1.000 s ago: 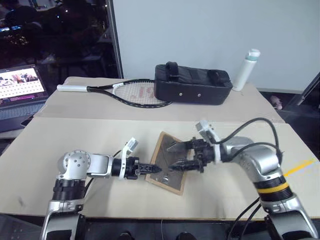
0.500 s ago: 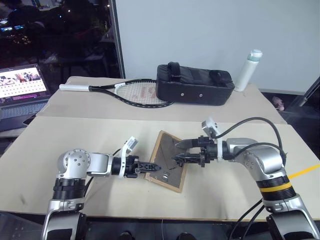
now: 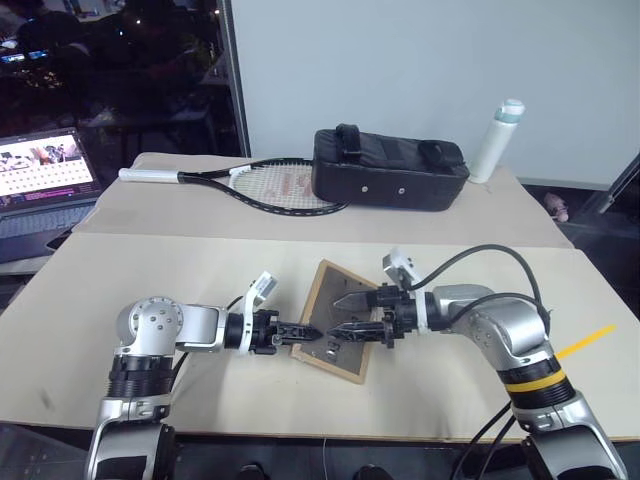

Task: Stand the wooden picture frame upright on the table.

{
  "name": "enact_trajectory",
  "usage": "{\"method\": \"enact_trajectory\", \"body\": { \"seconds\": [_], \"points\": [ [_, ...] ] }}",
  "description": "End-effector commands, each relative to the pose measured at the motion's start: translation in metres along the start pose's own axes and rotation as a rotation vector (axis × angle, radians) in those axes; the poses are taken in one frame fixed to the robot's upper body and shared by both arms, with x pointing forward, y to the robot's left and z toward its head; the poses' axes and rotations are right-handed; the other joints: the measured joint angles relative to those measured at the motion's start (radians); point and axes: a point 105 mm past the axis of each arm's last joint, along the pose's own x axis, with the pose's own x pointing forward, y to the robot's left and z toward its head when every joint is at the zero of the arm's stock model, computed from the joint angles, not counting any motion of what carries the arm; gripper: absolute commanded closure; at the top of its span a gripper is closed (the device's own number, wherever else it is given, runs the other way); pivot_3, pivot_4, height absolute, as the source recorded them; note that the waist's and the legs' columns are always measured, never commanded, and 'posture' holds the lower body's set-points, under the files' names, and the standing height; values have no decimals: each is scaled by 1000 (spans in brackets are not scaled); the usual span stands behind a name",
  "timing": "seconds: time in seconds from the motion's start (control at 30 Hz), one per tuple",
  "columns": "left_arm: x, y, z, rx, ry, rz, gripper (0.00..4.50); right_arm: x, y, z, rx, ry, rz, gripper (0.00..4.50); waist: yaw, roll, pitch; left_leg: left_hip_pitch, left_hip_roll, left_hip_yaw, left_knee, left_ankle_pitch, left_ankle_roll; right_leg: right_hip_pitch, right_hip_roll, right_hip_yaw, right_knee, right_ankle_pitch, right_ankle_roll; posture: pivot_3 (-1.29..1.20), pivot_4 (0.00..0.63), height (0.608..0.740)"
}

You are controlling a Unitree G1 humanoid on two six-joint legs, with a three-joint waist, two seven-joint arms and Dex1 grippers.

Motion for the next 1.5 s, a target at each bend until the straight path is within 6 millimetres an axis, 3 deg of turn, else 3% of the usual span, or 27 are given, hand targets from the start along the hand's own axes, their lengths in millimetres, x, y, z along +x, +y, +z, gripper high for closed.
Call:
{"method": "enact_trajectory", "body": {
  "seconds": [0.03,0.27,0.57,0.8,0.93,1.3,1.43,1.5],
  "points": [
    [-2,-9,6,50,-8,-16,3359,-21,-32,5,-15,19,-181,39,0,0,0,0,0,0,0,0,0,0,0,0,0,0,0,0,150,709],
    [-2,-7,6,51,-16,-6,3359,-23,-28,2,-21,36,-150,39,-2,0,0,0,0,0,-1,0,0,0,0,0,0,0,0,0,150,709],
    [-2,-6,7,47,-18,-7,3359,1,7,2,-42,16,13,39,-1,0,0,0,0,0,-1,0,0,0,0,0,0,0,0,0,150,709],
    [-4,7,5,13,-24,27,3359,-3,21,13,-78,-35,61,39,-1,0,0,0,0,0,-1,0,0,0,0,0,0,0,0,0,150,709],
    [-11,14,8,-48,-25,39,3359,-8,23,7,-82,-18,64,39,-1,0,0,0,0,0,-1,0,0,0,0,0,0,0,0,0,150,709],
    [-26,7,29,-163,-99,-118,3359,-59,-21,6,-186,48,-224,39,1,-1,0,0,0,0,-1,0,0,-1,0,0,-1,0,0,0,150,709],
    [-31,-5,39,-231,-120,-263,3359,-69,-31,10,-283,40,-314,39,1,-1,1,-1,0,0,-1,0,0,-1,0,-1,-1,0,0,0,150,709],
    [-34,-12,43,-259,-124,-332,3359,-77,-44,11,-477,65,-430,39,1,-1,1,-1,0,0,-2,0,0,-1,0,-1,-1,0,0,0,150,709]
  ]
}}
